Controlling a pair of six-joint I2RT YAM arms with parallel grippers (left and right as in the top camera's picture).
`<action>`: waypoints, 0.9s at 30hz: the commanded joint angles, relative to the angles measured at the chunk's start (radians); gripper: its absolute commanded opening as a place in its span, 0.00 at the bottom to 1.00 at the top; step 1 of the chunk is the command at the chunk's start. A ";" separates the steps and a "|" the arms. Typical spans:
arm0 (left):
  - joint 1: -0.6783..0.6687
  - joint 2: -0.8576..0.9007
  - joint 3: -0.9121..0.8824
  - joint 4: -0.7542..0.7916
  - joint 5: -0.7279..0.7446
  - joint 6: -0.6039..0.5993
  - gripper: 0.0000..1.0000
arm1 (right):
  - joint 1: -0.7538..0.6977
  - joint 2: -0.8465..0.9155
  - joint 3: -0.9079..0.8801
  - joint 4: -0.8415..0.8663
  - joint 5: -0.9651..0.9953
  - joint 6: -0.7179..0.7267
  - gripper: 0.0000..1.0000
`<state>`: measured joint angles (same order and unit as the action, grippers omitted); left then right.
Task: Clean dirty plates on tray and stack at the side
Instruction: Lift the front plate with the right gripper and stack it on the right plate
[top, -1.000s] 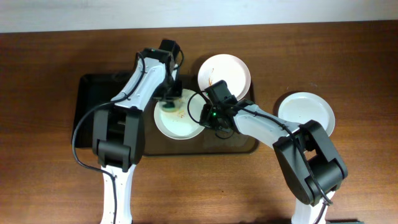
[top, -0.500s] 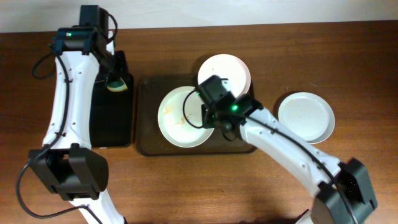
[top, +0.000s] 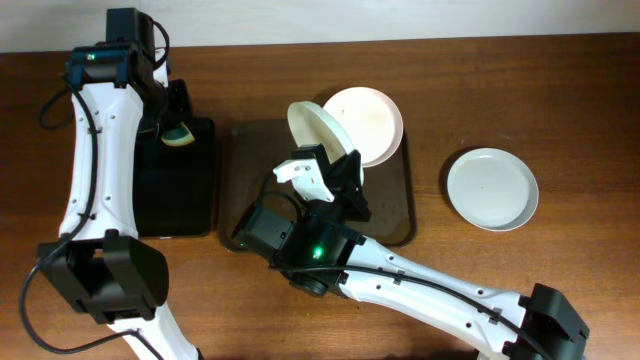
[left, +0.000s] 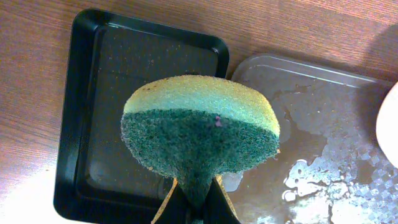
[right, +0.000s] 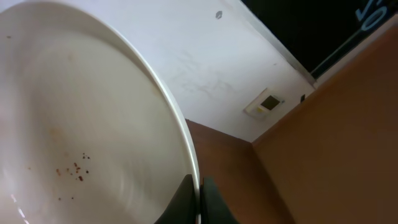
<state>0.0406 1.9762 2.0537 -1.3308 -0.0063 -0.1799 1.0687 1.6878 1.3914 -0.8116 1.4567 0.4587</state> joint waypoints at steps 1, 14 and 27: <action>0.002 -0.010 0.009 0.006 0.007 0.014 0.01 | 0.002 0.003 0.023 0.007 -0.096 0.006 0.04; 0.002 -0.009 0.009 0.003 -0.019 0.018 0.01 | -0.836 -0.133 0.022 -0.274 -1.182 0.119 0.04; 0.002 -0.005 0.008 0.006 -0.018 0.017 0.01 | -1.415 -0.110 -0.250 -0.060 -1.346 -0.036 0.75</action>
<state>0.0406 1.9762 2.0537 -1.3266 -0.0154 -0.1791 -0.3454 1.5757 1.1572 -0.8978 0.1696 0.4305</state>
